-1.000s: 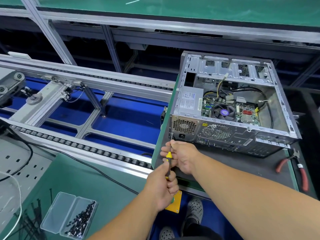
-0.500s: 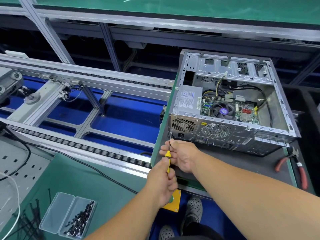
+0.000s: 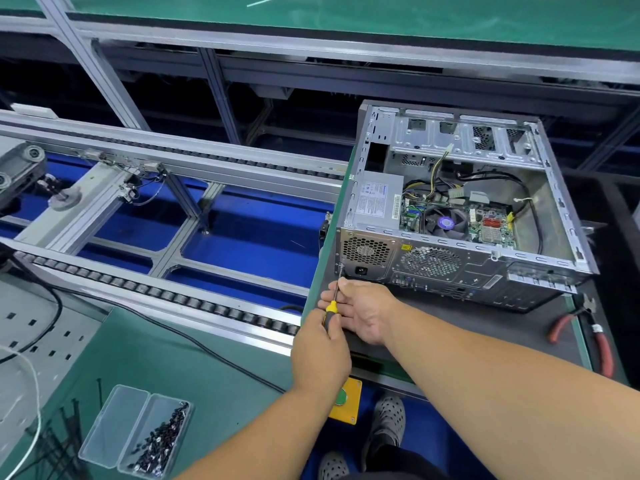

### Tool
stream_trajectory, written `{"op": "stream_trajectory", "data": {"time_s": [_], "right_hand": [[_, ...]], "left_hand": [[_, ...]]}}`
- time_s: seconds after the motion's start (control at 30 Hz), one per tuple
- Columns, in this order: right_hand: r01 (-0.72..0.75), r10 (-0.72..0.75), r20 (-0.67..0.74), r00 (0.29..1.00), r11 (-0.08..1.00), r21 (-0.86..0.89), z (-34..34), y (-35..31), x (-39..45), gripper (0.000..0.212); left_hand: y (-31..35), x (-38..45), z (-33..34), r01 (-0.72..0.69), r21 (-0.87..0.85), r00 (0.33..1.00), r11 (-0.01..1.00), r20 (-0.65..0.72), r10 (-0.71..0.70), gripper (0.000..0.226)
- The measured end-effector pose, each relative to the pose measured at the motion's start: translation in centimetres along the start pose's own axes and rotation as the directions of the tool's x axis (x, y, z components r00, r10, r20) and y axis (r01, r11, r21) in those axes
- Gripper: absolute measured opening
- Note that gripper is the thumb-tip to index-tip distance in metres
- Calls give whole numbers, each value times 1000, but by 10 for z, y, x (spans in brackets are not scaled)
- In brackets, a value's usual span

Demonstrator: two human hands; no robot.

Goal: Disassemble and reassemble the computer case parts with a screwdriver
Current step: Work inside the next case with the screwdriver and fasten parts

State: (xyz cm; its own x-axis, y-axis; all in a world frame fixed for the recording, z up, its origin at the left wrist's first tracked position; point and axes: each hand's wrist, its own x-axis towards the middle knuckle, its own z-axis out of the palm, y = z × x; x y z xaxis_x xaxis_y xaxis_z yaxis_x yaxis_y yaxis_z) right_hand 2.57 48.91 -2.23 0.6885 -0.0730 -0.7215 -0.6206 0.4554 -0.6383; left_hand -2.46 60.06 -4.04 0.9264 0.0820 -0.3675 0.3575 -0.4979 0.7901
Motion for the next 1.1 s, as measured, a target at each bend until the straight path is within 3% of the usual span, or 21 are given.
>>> {"op": "stream_trajectory", "data": {"time_s": [0.1,0.13,0.17,0.2,0.23,0.27,0.3,0.33,0.37,0.43,0.5,0.53,0.6,0.63,0.67,0.7,0.77,0.83,0.87,0.93,1.1], "right_hand": [[-7,7,2,1000,1000,8,0,0,0,26],[0,0,-3,1000,1000,19,0,0,0,25],[9,-8,-9,1000,999,39,0,0,0,25],[18,-17,-14,1000,998,58,-1,1,1,25],[26,-25,-18,1000,998,63,-1,2,2,24],[29,-28,-17,999,998,57,-1,2,2,24],[29,-28,-11,1000,999,47,0,2,2,24],[26,-26,-3,1000,999,34,0,2,2,24],[20,-20,1,1000,1000,22,0,2,2,24],[10,-10,-1,1000,1000,16,0,2,3,24],[14,-14,-5,1000,1000,17,1,3,3,23],[22,-22,-12,1000,999,24,1,3,4,23],[37,-35,-30,999,998,59,-1,4,6,23],[42,-40,-37,999,996,72,-1,4,6,23],[43,-40,-36,999,996,76,-1,5,6,23],[41,-39,-26,999,997,72,-1,4,6,22],[30,-30,8,1000,998,56,-3,5,6,22],[22,-24,33,999,998,55,-4,4,7,21],[20,-22,40,999,998,61,-4,4,7,20],[17,-20,42,999,998,65,-4,5,7,20],[30,-32,13,999,995,100,-3,7,6,13]], "left_hand": [[-4,6,2,72,-286,997,956,14,-71,30],[-6,11,4,241,-492,968,837,181,-172,36],[2,7,-1,505,-678,860,534,445,-249,41],[9,6,-3,650,-702,760,290,598,-256,46],[12,5,-3,689,-696,725,202,650,-228,48],[15,5,-2,651,-692,759,311,602,-248,46],[13,6,0,502,-632,859,591,445,-254,40],[9,5,0,266,-391,956,881,222,-190,32],[5,3,0,23,-60,999,998,46,-20,22],[2,6,-1,-178,221,978,959,-67,197,13],[2,8,-3,-96,20,995,995,-41,96,19],[5,13,-2,103,-257,993,961,81,-85,25],[16,11,-6,580,-644,813,499,492,-311,38],[17,12,-7,659,-681,751,318,584,-308,43],[16,12,-5,660,-697,750,281,590,-300,44],[15,12,-3,638,-704,769,312,565,-299,44],[14,12,-1,481,-642,877,597,356,-323,39],[13,12,0,172,-314,985,934,39,-168,33],[12,11,0,34,-124,997,992,-63,-42,27],[11,8,-2,-74,17,990,997,-123,76,23],[14,6,-6,67,-146,995,987,81,-55,24]]}}
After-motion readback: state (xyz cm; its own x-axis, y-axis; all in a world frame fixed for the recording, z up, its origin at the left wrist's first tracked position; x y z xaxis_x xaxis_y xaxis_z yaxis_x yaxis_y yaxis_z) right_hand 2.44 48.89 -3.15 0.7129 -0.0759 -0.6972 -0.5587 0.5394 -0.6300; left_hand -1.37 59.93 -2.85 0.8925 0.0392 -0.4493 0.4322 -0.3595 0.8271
